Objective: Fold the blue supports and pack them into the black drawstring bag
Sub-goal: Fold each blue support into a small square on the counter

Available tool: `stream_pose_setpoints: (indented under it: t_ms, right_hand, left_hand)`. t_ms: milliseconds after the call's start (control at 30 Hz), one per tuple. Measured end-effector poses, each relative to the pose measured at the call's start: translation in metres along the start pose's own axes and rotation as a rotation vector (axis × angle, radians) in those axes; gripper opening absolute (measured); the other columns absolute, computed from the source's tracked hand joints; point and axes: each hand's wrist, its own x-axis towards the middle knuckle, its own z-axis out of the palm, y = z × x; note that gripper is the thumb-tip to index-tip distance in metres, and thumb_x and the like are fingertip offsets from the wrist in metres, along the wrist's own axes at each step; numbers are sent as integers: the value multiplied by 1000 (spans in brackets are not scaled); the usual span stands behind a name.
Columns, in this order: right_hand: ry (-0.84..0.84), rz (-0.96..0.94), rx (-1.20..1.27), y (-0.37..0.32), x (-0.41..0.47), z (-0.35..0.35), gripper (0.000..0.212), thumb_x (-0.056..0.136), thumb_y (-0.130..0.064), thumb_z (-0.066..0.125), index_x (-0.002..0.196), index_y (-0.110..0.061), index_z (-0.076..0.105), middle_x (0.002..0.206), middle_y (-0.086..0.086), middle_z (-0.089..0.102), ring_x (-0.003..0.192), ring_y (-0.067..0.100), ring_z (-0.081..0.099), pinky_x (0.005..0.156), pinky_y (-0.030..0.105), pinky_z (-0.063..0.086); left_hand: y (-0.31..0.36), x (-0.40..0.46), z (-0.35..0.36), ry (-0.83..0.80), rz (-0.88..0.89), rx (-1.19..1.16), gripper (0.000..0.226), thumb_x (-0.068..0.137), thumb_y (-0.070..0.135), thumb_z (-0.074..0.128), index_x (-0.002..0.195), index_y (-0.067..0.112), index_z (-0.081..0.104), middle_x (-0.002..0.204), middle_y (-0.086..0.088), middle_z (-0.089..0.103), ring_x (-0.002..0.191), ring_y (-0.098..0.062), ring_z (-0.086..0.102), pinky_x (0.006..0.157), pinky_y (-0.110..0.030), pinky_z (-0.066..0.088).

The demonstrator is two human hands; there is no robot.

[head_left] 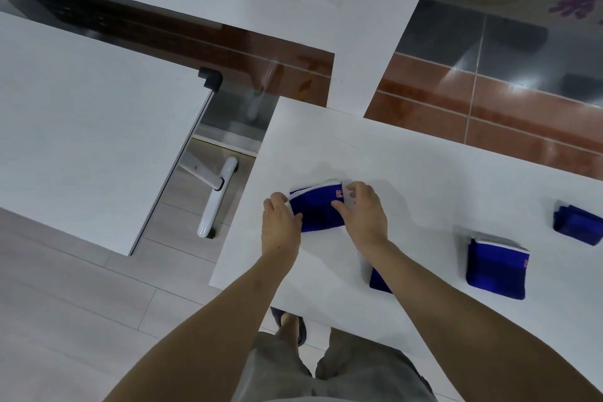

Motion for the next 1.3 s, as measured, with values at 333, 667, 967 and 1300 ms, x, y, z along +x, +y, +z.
stream_pose_setpoints:
  t_ms: [333, 667, 967, 1300]
  right_hand:
    - [-236, -429, -463, 12, -4, 9, 59, 108, -40, 44, 161, -22, 26, 172, 3, 13, 158, 31, 11, 123, 49, 27]
    - [-435, -285, -511, 27, 2, 16, 62, 109, -53, 13, 160, -37, -18, 165, -13, -34, 154, 29, -28, 122, 64, -12]
    - [-420, -258, -481, 15, -1, 5, 63, 111, -36, 30, 164, -34, -4, 171, -8, -21, 158, 27, -16, 125, 61, -1]
    - [-66, -140, -244, 34, -49, -52, 42, 105, -23, 48, 146, -29, 52, 160, -2, 43, 146, 23, 39, 113, 43, 38]
  left_hand:
    - [-10, 1, 25, -149, 469, 714, 68, 106, 34, 43, 162, 15, 9, 171, -6, 2, 157, -32, -1, 126, -48, 15]
    - [-24, 17, 33, -303, 468, 846, 69, 106, 51, 5, 155, 16, -27, 163, -6, -36, 150, -35, -33, 126, -54, -3]
    - [-14, 33, 17, -379, 581, 928, 68, 108, 45, 15, 161, 14, -16, 168, -7, -23, 153, -37, -23, 126, -56, -1]
    - [27, 8, 6, -122, 523, 454, 36, 102, 16, 46, 138, 13, 53, 142, -12, 46, 131, -33, 45, 108, -44, 44]
